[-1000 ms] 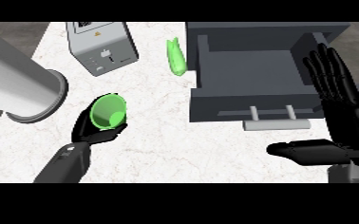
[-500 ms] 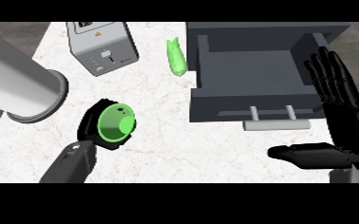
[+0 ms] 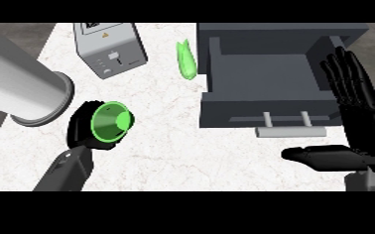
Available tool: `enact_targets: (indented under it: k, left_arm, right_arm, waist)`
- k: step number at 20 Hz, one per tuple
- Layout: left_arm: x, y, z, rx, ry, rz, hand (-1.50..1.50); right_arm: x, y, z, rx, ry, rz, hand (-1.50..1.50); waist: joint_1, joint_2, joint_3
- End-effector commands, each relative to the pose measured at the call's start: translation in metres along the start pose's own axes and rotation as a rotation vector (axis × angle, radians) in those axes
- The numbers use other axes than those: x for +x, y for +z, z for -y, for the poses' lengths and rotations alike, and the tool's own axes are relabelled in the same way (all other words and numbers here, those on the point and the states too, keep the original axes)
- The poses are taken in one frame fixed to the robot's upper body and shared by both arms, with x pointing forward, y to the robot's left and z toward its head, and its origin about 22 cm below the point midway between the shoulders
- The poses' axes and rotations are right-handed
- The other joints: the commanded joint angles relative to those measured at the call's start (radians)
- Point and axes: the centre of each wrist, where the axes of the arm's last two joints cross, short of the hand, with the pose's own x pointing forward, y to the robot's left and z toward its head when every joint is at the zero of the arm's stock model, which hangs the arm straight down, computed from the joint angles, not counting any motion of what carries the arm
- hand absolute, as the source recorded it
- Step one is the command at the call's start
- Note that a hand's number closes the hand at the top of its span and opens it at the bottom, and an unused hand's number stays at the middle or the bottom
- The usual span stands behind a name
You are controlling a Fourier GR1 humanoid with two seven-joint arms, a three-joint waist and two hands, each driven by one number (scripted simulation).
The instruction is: Pick up the cup, place it into the drawer and close the drawer
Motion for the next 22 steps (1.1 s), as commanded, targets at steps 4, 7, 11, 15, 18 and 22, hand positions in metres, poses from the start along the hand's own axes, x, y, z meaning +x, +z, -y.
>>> enact_targets:
  k: [4,7,11,15,18,22]
  left_arm:
    - [0.014,-0.039,0.019,-0.051,0.095,0.237,1.5]
    - [0.016,-0.048,0.042,-0.157,0.079,0.213,1.5]
    - [0.049,-0.095,0.06,-0.215,0.026,0.264,1.5]
    - [0.056,-0.107,0.13,-0.277,0.005,0.281,1.5]
    - [0.096,-0.145,0.142,-0.297,-0.02,0.278,1.5]
    - [0.116,-0.143,0.202,-0.345,-0.021,0.276,1.5]
  right_arm:
    - [-0.002,0.014,-0.01,-0.009,-0.008,-0.019,-1.5]
    - [-0.009,0.015,0.007,-0.025,-0.01,-0.024,-1.5]
    - [0.016,0.005,0.009,-0.02,0.01,-0.007,-1.5]
    - [-0.004,0.017,0.008,-0.037,0.001,-0.015,-1.5]
    - [-0.012,0.027,0.007,-0.032,0.0,-0.024,-1.5]
    - [0.0,0.017,0.021,-0.02,0.019,-0.001,-1.5]
  waist:
    - [0.0,-0.005,0.002]
    - [0.017,-0.012,0.004]
    - [0.012,-0.011,0.003]
    - [0.025,-0.016,0.004]
    - [0.014,-0.011,0.004]
    - [0.017,-0.015,0.004]
